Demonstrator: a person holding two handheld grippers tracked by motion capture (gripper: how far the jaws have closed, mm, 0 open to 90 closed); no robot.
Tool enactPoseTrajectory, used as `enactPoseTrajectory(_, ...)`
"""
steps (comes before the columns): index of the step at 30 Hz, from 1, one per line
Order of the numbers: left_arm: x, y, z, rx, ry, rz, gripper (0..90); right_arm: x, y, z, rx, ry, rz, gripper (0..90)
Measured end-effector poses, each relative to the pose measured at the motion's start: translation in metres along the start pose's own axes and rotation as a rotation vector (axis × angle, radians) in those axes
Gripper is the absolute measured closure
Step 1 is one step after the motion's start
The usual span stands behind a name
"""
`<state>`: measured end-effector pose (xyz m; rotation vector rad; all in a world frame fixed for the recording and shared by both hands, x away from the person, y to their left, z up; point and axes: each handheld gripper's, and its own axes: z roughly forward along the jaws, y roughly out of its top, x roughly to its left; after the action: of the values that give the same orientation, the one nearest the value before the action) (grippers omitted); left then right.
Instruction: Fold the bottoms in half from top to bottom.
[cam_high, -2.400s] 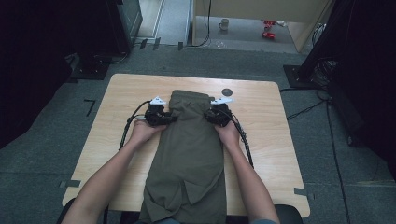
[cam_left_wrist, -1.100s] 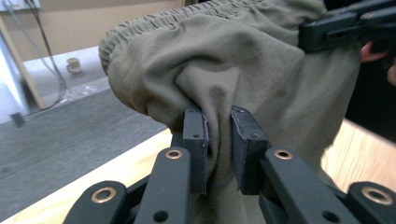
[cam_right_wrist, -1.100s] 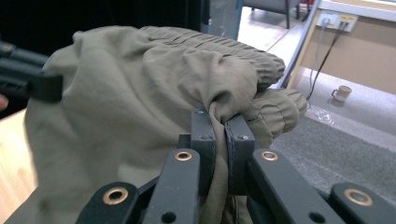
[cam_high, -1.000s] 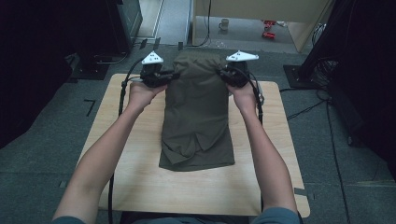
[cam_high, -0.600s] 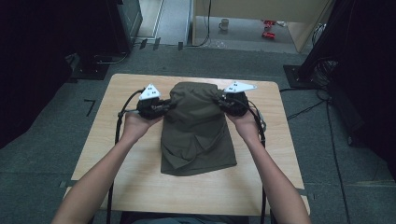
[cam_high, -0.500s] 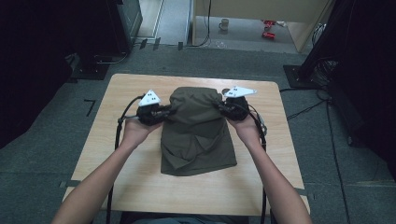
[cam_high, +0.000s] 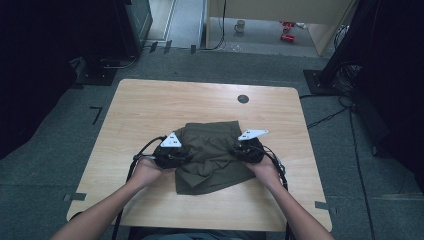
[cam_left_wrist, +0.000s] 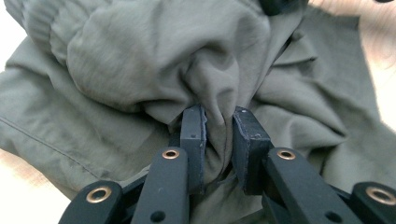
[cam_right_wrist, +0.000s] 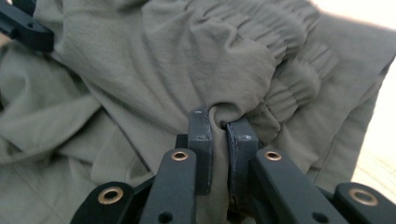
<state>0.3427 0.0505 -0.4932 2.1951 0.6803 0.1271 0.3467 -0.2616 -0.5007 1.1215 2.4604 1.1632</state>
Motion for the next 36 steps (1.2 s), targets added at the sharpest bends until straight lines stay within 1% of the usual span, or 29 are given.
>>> enactPoseTrajectory(1, 0.004, -0.002, 0.003, 0.008, -0.002, -0.01, 76.6, 0.001, -0.002, 0.002, 0.0, -0.005, -0.011, 82.5)
enactPoseTrajectory(2, 0.004, -0.002, 0.003, 0.008, -0.002, -0.01, 76.5, 0.001, -0.002, 0.003, 0.001, -0.009, -0.016, 82.5)
enactPoseTrajectory(3, 0.01, -0.001, 0.006, 0.009, 0.009, -0.016, 76.5, 0.001, -0.003, 0.004, 0.0, -0.011, -0.018, 82.5)
enactPoseTrajectory(5, 0.017, 0.0, 0.009, 0.009, 0.029, -0.016, 76.5, 0.0, -0.003, 0.007, -0.008, -0.014, -0.017, 82.6)
enactPoseTrajectory(7, 0.025, 0.001, 0.011, 0.006, 0.035, -0.034, 76.5, 0.0, -0.003, 0.011, -0.019, -0.021, -0.023, 82.6)
enactPoseTrajectory(8, 0.03, 0.001, 0.013, -0.008, 0.038, -0.047, 76.5, 0.0, -0.002, 0.012, -0.024, -0.025, -0.024, 82.6)
enactPoseTrajectory(10, 0.036, 0.001, 0.014, -0.012, 0.029, -0.068, 76.3, 0.0, -0.001, 0.016, -0.033, -0.029, -0.028, 82.3)
enactPoseTrajectory(11, 0.039, 0.002, 0.014, -0.01, 0.028, -0.069, 76.2, -0.001, 0.0, 0.017, -0.037, -0.031, -0.033, 82.2)
enactPoseTrajectory(12, 0.041, 0.003, 0.014, -0.007, 0.03, -0.069, 76.2, -0.002, 0.0, 0.018, -0.037, -0.031, -0.027, 82.0)
enactPoseTrajectory(15, 0.044, 0.004, 0.016, -0.02, 0.025, -0.09, 75.6, -0.002, 0.002, 0.019, -0.039, -0.038, -0.015, 80.6)
enactPoseTrajectory(17, 0.044, 0.004, 0.014, -0.018, 0.015, -0.098, 74.0, -0.002, 0.003, 0.018, -0.036, -0.032, 0.003, 75.8)
enactPoseTrajectory(20, 0.044, 0.007, 0.007, -0.031, -0.018, -0.131, 69.4, -0.003, 0.005, 0.012, -0.03, -0.003, 0.048, 67.3)
enactPoseTrajectory(23, 0.044, 0.011, -0.002, -0.05, -0.045, -0.159, 66.9, -0.005, 0.008, 0.003, -0.049, 0.005, 0.066, 60.3)
enactPoseTrajectory(25, 0.044, 0.015, -0.007, -0.04, -0.058, -0.16, 63.8, -0.006, 0.01, -0.003, -0.065, -0.006, 0.074, 57.0)
enactPoseTrajectory(27, 0.043, 0.018, -0.013, -0.039, -0.053, -0.149, 60.8, -0.007, 0.012, -0.009, -0.083, -0.013, 0.077, 54.3)
enactPoseTrajectory(29, 0.044, 0.021, -0.018, -0.042, -0.034, -0.132, 60.3, -0.009, 0.014, -0.015, -0.105, -0.02, 0.078, 53.4)
enactPoseTrajectory(30, 0.044, 0.021, -0.018, -0.042, -0.034, -0.132, 60.2, -0.009, 0.014, -0.015, -0.105, -0.02, 0.078, 53.4)
enactPoseTrajectory(31, 0.046, 0.024, -0.021, -0.051, -0.021, -0.125, 60.4, -0.011, 0.017, -0.02, -0.126, -0.028, 0.09, 53.5)
enactPoseTrajectory(32, 0.046, 0.024, -0.021, -0.051, -0.021, -0.125, 60.4, -0.012, 0.018, -0.022, -0.13, -0.034, 0.09, 54.3)
enactPoseTrajectory(33, 0.049, 0.029, -0.026, -0.066, -0.019, -0.121, 60.4, -0.014, 0.019, -0.023, -0.131, -0.045, 0.09, 56.2)
enactPoseTrajectory(34, 0.049, 0.029, -0.026, -0.066, -0.019, -0.121, 60.8, -0.014, 0.019, -0.023, -0.131, -0.045, 0.09, 56.2)
enactPoseTrajectory(35, 0.052, 0.035, -0.029, -0.08, -0.012, -0.12, 61.4, -0.02, 0.022, -0.024, -0.134, -0.06, 0.094, 59.2)
enactPoseTrajectory(36, 0.054, 0.036, -0.029, -0.081, -0.011, -0.119, 62.8, -0.022, 0.023, -0.023, -0.132, -0.062, 0.099, 60.4)
